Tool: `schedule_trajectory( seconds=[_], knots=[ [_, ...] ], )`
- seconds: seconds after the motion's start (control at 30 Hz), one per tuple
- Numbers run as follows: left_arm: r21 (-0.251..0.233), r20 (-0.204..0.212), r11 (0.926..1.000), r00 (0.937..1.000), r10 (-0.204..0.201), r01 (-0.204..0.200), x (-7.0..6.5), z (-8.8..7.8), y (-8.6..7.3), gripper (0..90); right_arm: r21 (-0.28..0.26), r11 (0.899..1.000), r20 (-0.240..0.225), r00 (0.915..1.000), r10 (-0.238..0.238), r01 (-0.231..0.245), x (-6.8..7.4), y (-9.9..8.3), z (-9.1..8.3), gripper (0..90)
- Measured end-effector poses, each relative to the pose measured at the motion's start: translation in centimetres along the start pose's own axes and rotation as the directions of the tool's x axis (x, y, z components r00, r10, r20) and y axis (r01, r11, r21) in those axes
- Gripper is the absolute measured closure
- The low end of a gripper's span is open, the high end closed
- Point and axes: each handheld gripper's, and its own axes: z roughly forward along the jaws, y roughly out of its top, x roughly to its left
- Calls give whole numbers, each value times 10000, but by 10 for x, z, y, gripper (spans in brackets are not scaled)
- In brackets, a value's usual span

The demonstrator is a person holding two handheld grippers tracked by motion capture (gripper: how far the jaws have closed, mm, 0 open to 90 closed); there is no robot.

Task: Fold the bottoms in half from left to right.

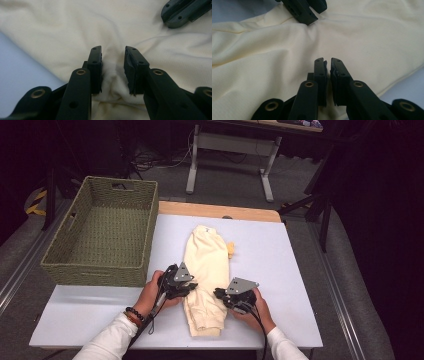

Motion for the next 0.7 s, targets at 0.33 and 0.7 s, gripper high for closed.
schedule_trajectory(
  seconds=[0.33, 0.7],
  knots=[
    [-997, -714, 9861, 9876, -1401, 1327, 25, -3, 18, 403, -683, 9959, 1092, 9918, 666, -594, -25, 10, -4, 541],
    [-1268, -1754, 9735, 9617, -2108, 1903, 57, 16, 49, 202, -1666, 9754, 2351, 9548, 1817, -1446, -85, 38, 9, 258]
  ],
)
